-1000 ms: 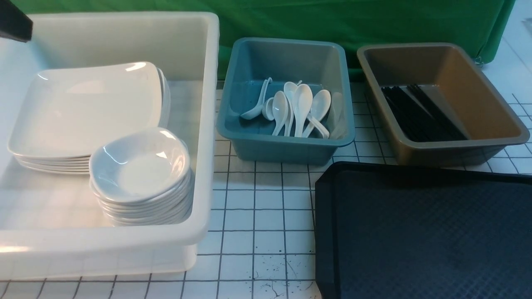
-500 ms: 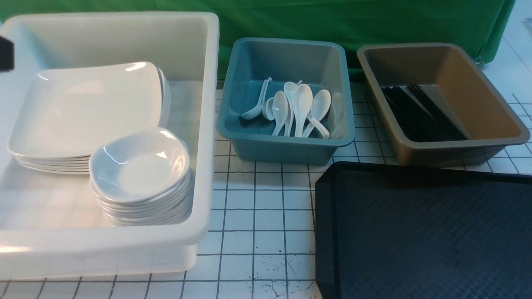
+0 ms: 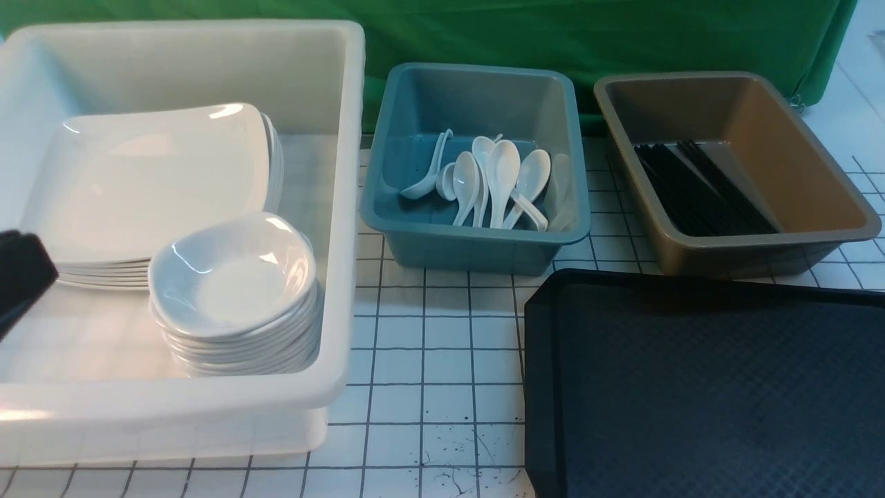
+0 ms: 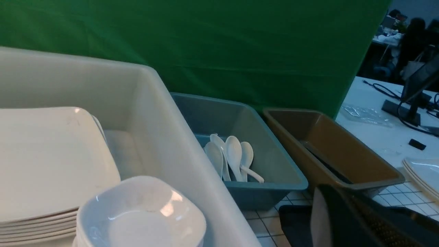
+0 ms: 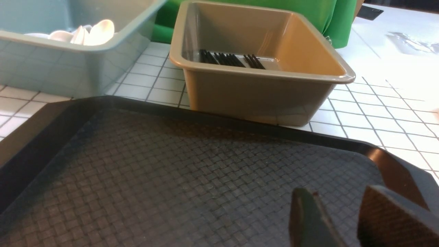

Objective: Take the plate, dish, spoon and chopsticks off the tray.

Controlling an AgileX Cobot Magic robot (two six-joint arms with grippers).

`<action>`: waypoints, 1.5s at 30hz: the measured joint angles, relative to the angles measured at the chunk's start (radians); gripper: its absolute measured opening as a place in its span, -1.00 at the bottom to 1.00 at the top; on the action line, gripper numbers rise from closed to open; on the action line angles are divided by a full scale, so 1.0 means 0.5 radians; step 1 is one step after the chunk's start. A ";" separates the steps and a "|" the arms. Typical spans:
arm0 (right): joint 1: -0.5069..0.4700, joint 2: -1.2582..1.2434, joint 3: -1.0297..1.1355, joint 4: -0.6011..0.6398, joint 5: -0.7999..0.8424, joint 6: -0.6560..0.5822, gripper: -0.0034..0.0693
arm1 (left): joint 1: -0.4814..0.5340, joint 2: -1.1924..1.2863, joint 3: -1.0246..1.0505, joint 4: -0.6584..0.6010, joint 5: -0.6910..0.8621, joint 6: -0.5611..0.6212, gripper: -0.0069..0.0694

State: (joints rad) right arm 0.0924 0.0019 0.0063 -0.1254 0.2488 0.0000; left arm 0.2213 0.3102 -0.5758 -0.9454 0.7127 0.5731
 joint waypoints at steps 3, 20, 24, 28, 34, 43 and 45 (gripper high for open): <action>0.000 0.000 0.000 0.000 0.000 0.000 -0.25 | 0.000 -0.050 0.044 0.005 0.024 0.000 -0.83; 0.000 0.000 0.000 0.000 0.000 0.000 -0.25 | 0.000 -0.069 0.104 0.536 -0.110 0.008 -0.82; 0.000 0.000 0.000 0.000 0.000 0.000 -0.25 | 0.000 -0.076 0.151 0.602 -0.196 -0.007 -0.82; 0.000 0.000 0.000 0.000 0.000 0.000 -0.25 | -0.017 -0.116 0.276 0.860 -0.313 -0.288 -0.82; 0.000 0.000 0.000 0.000 0.000 0.000 -0.25 | -0.184 -0.272 0.584 1.282 -0.648 -0.754 -0.82; 0.000 0.000 0.000 0.000 0.000 0.000 -0.25 | -0.312 -0.593 1.051 1.697 -0.830 -1.211 -0.82; 0.000 0.000 0.000 0.000 0.000 0.000 -0.25 | -0.312 -0.611 1.115 1.731 -0.847 -1.258 -0.82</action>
State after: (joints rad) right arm 0.0924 0.0019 0.0066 -0.1257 0.2488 0.0000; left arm 0.0654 0.0048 -0.0185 -0.0798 0.2893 -0.0557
